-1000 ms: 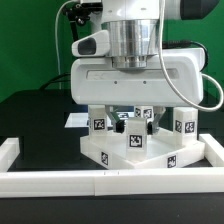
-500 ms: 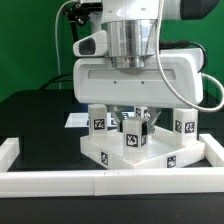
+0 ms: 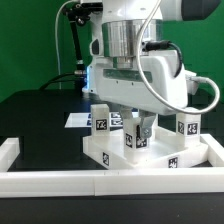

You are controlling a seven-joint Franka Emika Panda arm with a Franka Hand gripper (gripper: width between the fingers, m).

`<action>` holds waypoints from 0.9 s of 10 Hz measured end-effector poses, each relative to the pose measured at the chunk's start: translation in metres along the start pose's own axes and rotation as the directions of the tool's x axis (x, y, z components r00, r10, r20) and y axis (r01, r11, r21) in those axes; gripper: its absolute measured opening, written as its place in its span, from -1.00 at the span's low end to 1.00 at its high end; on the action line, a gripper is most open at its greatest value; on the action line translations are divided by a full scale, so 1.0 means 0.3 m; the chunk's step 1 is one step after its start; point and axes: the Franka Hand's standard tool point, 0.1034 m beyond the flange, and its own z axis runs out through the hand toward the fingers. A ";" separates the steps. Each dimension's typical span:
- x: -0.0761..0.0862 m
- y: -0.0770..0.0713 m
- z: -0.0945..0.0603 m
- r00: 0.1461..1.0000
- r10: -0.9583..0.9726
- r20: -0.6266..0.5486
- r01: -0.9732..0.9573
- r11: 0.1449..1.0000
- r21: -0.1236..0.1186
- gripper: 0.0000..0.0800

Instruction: Assemble square table

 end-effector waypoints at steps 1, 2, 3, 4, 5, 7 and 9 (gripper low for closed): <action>0.005 -0.003 0.001 0.995 0.100 -0.007 -0.100 0.995 0.008 -0.27; 0.010 -0.003 0.001 0.980 0.199 -0.010 -0.199 0.980 0.012 -0.27; 0.015 -0.002 0.001 0.957 0.289 -0.011 -0.289 0.957 0.016 -0.27; 0.016 -0.002 0.001 0.938 0.347 -0.010 -0.347 0.938 0.017 -0.27; 0.016 -0.002 0.001 0.902 0.432 -0.008 -0.432 0.902 0.017 -0.27; 0.012 -0.004 0.001 0.836 0.549 -0.005 -0.549 0.836 0.016 -0.27; 0.012 -0.004 0.002 0.817 0.577 -0.004 -0.577 0.817 0.016 -0.08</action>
Offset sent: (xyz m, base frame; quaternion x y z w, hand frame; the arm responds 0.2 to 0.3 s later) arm -0.0041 0.0013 -0.0054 0.0097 0.0029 0.2133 0.9769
